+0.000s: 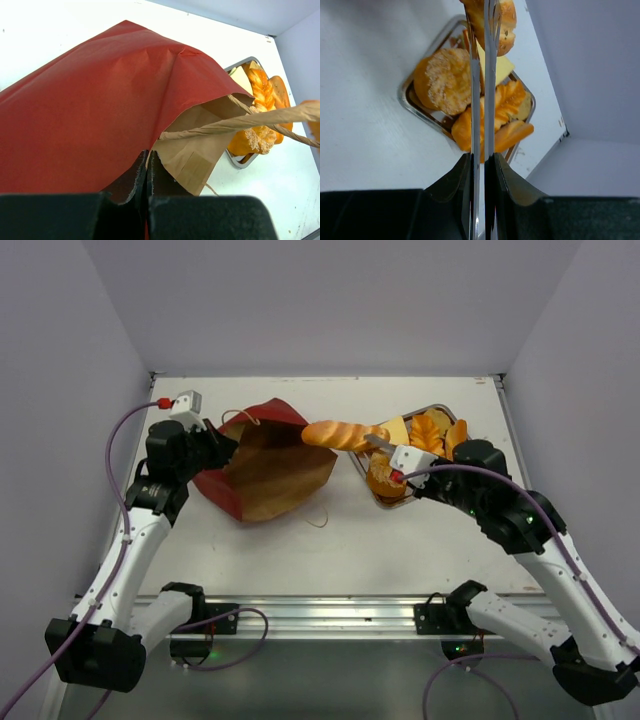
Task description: Take the fake bread out of the paper bag
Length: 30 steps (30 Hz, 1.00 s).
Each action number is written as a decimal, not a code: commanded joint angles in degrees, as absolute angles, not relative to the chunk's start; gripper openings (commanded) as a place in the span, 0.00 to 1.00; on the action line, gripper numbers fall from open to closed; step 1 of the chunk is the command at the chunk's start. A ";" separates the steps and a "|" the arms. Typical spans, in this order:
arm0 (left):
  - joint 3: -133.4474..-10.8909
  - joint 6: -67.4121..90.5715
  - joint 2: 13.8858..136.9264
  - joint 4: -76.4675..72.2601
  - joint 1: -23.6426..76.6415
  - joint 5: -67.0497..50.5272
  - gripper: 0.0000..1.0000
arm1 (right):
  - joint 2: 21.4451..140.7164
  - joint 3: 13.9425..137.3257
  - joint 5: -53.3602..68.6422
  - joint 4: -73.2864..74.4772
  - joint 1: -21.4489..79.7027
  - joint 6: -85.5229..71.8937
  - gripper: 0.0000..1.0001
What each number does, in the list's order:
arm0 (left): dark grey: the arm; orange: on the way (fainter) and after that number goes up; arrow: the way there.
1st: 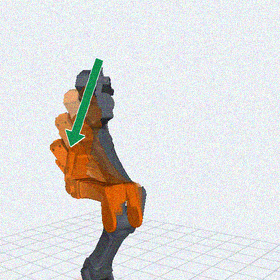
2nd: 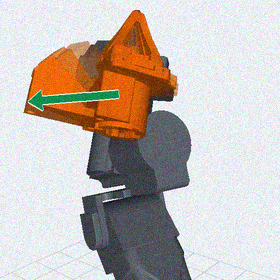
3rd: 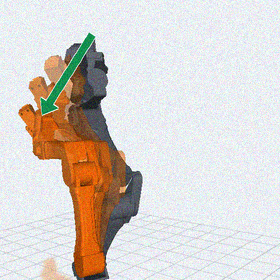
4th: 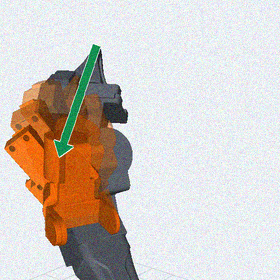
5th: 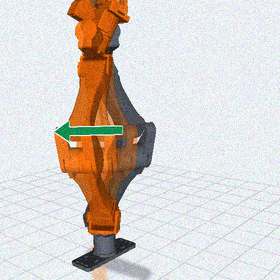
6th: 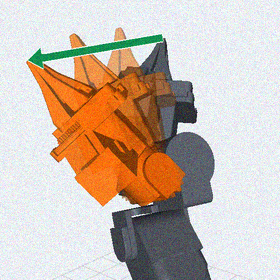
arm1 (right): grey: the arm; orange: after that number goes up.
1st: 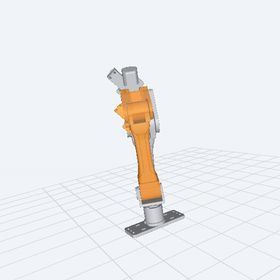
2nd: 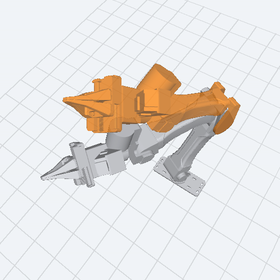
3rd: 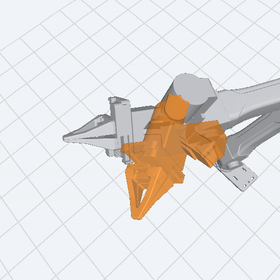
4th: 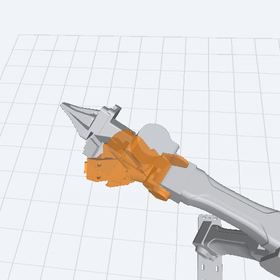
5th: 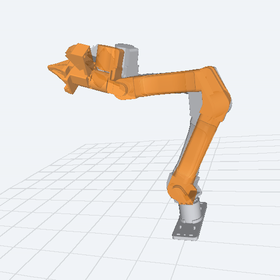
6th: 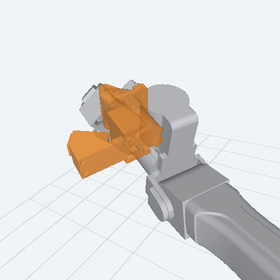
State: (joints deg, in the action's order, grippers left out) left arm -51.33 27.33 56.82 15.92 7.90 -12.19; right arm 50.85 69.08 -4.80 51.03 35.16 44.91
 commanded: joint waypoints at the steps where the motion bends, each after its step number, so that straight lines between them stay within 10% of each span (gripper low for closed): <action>1: -53.88 28.04 56.51 15.64 8.09 -10.63 0.00 | 49.48 68.12 -10.80 48.69 30.51 42.10 0.03; 12: -52.82 26.81 54.41 15.91 8.09 -13.44 0.00 | 53.09 62.41 -15.73 48.08 13.72 39.02 0.04; 30: -50.18 26.19 53.44 14.50 8.09 -15.73 0.00 | 57.30 56.95 -23.47 40.26 13.27 45.61 0.16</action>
State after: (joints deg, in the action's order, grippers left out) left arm -50.39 27.18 54.08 16.58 7.90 -14.76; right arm 57.14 56.23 -20.73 46.02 13.43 44.45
